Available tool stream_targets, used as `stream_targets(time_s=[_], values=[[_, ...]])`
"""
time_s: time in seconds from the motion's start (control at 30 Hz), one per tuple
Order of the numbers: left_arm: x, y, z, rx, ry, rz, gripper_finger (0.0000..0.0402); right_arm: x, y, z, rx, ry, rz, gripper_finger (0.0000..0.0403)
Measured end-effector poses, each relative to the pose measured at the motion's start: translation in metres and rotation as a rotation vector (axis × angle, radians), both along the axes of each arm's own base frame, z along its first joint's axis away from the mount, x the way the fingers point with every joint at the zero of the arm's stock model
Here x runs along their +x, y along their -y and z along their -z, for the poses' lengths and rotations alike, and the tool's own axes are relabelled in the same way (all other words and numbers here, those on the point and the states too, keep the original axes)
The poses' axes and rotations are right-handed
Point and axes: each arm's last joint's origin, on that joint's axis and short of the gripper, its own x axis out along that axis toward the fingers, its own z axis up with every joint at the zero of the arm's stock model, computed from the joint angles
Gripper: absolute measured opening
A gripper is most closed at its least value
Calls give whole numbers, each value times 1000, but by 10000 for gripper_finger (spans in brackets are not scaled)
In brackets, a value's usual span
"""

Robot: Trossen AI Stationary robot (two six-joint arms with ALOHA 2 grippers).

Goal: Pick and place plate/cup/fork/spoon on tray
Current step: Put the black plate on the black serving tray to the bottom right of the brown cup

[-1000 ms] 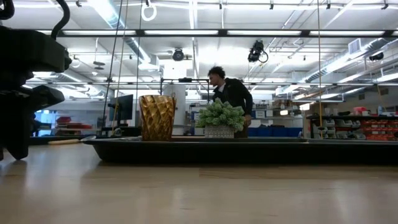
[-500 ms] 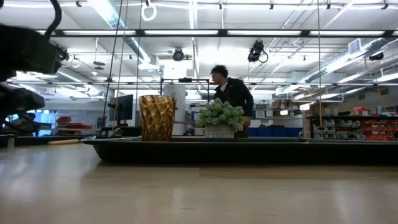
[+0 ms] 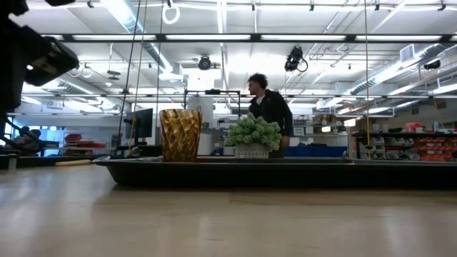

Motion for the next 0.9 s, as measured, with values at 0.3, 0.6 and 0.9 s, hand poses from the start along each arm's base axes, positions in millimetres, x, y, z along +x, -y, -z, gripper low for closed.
stream_targets(time_s=[0.3,0.6,0.9], values=[[-5,7,-2,16,25,19,133,2,2,0,-64,73,-64,119],[-4,7,-2,13,26,12,133,-3,8,9,-69,9,-46,84],[-1,10,-6,-33,70,8,133,-4,8,7,-70,-5,-20,53]])
